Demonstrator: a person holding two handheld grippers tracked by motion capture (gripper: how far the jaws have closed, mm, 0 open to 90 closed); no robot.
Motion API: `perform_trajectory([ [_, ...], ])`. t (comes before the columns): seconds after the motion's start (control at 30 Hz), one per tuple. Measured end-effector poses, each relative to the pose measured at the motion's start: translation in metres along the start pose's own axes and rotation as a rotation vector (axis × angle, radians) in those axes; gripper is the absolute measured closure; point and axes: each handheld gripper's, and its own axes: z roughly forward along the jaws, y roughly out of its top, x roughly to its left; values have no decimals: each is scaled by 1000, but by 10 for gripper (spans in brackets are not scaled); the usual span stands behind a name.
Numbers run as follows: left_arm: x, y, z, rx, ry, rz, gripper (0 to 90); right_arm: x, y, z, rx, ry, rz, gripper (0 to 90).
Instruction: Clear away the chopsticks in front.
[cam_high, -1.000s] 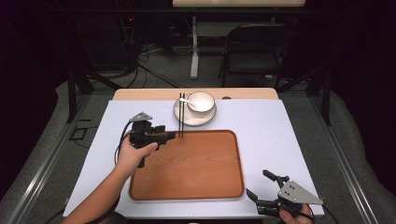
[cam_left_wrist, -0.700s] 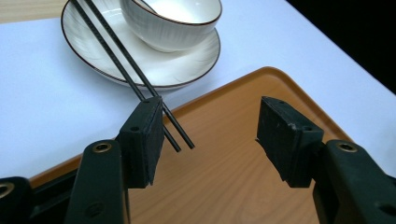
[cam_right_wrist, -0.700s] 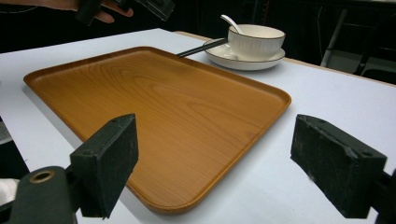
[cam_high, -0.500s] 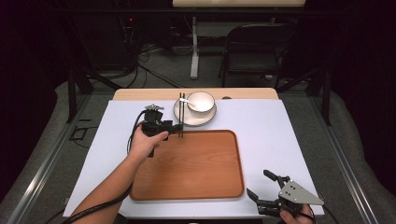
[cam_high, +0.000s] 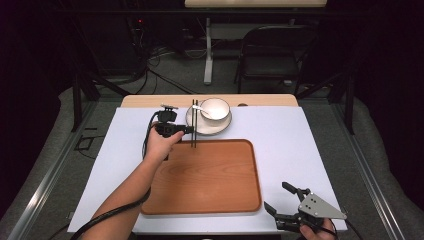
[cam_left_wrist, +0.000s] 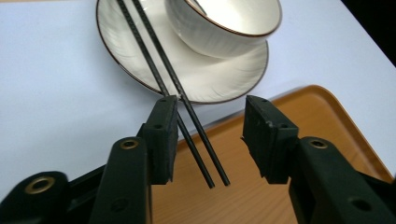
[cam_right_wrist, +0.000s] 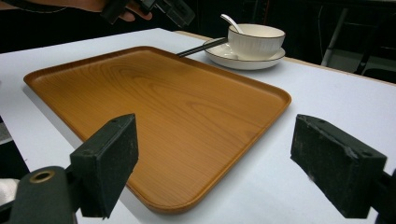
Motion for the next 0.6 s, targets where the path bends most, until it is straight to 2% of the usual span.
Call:
perform_trajectory([
  [0.27, 1, 15, 11, 40, 47, -71, 602, -1, 0, 0, -3, 1, -1, 142],
  [0.37, 0, 18, 16, 60, 72, -95, 603, -1, 0, 0, -4, 1, -2, 142],
  [0.47, 0, 19, 21, 75, 103, -101, 601, -1, 0, 0, -4, 1, -2, 142],
  [0.6, 4, 21, 26, 103, 130, -138, 602, -1, 0, 0, -4, 2, -3, 142],
])
